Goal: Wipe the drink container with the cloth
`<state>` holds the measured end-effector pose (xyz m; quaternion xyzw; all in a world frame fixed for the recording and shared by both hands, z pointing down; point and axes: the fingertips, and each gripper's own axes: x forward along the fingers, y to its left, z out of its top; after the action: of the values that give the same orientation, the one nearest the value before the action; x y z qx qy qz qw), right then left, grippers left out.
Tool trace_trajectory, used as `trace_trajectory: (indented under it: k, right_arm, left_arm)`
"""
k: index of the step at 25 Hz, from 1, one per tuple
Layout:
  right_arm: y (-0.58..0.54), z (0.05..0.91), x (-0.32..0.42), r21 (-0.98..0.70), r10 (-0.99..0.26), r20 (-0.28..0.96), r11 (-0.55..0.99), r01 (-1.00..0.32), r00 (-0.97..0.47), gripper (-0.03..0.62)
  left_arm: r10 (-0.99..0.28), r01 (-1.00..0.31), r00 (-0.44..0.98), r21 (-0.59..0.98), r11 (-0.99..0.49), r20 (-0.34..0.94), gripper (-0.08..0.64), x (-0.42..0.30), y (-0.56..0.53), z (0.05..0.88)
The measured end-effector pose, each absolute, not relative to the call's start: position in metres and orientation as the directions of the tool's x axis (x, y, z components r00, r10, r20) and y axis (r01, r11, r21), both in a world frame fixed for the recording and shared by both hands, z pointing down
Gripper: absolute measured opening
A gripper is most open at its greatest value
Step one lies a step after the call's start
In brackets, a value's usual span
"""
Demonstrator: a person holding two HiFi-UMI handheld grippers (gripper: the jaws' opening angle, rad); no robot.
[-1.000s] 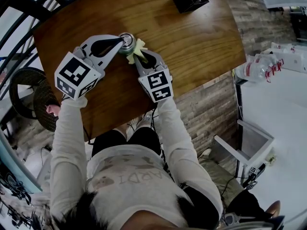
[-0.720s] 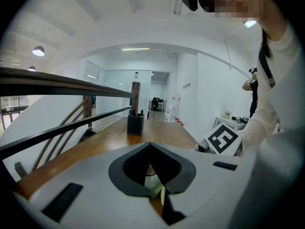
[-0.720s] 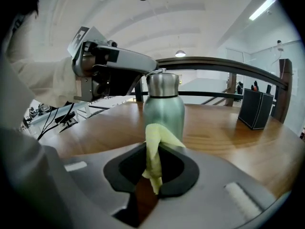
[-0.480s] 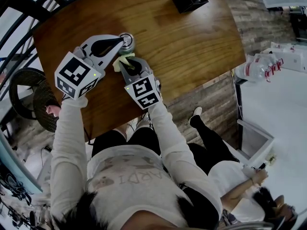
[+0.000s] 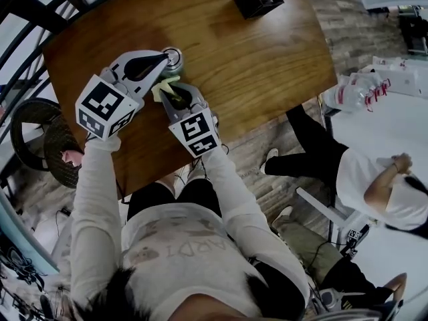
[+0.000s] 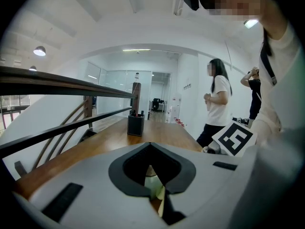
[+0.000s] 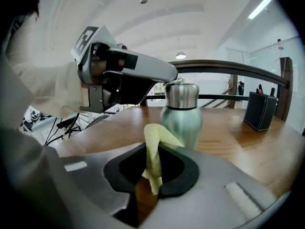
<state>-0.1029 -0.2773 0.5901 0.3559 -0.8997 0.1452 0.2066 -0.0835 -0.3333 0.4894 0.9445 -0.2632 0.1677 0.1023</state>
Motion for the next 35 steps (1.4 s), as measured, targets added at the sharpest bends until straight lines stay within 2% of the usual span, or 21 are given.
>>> trace_trajectory:
  k: [9, 16, 35]
  right_arm:
    - [-0.265, 0.561, -0.07, -0.189, -0.645, 0.41, 0.632, -0.752, -0.645, 0.061]
    - [-0.253, 0.535, -0.064, -0.18, -0.667, 0.379, 0.626, -0.758, -0.641, 0.061]
    - [-0.207, 0.459, -0.036, -0.15, -0.71, 0.288, 0.629, -0.762, -0.643, 0.061]
  left_arm:
    - [-0.527, -0.582, 0.758, 0.034, -0.812, 0.384, 0.002, -0.093, -0.324, 0.484]
    - [-0.625, -0.676, 0.71, 0.066, -0.734, 0.323, 0.002, -0.12, -0.298, 0.466]
    - [-0.753, -0.786, 0.612, 0.074, -0.614, 0.241, 0.002, -0.139, -0.208, 0.42]
